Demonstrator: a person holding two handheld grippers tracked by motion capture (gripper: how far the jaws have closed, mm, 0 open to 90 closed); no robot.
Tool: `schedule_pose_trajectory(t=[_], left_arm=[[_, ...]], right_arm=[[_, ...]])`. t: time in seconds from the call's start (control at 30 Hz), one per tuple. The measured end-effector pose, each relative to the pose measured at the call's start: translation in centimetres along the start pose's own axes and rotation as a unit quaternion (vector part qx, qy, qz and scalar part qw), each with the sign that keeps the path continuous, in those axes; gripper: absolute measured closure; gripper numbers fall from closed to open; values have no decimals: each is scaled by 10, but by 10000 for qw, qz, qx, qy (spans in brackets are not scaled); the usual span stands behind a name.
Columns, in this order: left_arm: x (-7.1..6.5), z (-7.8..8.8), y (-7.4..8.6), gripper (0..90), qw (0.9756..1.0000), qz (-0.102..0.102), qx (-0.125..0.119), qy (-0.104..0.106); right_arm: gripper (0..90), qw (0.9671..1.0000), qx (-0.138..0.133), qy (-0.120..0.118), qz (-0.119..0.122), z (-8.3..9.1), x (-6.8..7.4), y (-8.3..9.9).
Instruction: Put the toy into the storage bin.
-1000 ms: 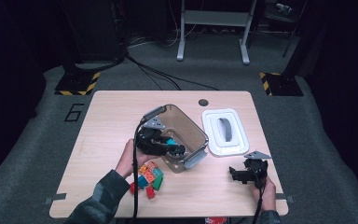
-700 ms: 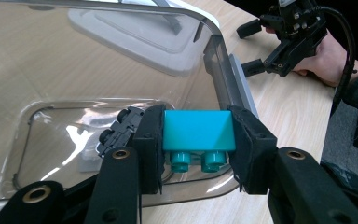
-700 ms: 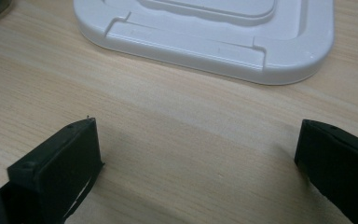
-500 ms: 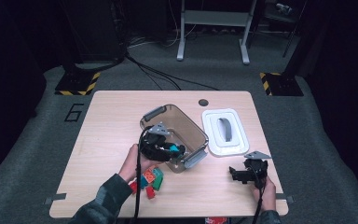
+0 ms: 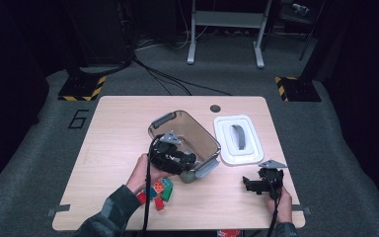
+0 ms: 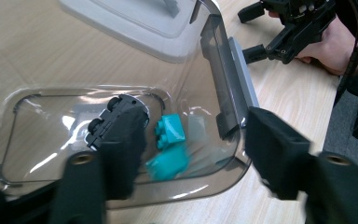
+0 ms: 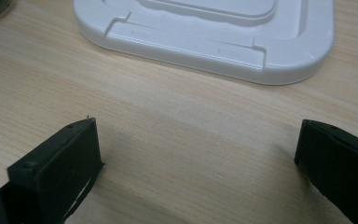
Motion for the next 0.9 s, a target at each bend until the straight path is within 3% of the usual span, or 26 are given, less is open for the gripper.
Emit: schedule_pose_trajectory(t=[0.2, 0.43, 0.53, 0.67, 0.9], left_arm=[[-1, 20, 3, 181, 9995, -20, -242, -212], [4, 51, 23, 123, 9974, 33, -450, -569], [11, 64, 42, 91, 9954, 116, -433, -847], [20, 74, 70, 43, 9933, 311, -365, -1052], [30, 73, 122, 3, 9893, 546, -199, -1340]], right_arm=[[0, 10000, 1, 1, 1, 0, 0, 0], [0, 10000, -1, 2, 2, 0, 0, 0], [0, 10000, 8, 6, -25, 0, 0, 0], [0, 10000, -3, 3, -1, 0, 0, 0], [0, 10000, 7, 8, -33, 0, 0, 0]])
Point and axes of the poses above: each handheld gripper's, and its own axes: z roughly backward along the jaws, y roughly out of its underside, x roughly to its left, the point moved 10 cm from there along -z, roughly forward along the jaws, and after that the axes turned 6 degrees about -z, right-handed, at the moved point
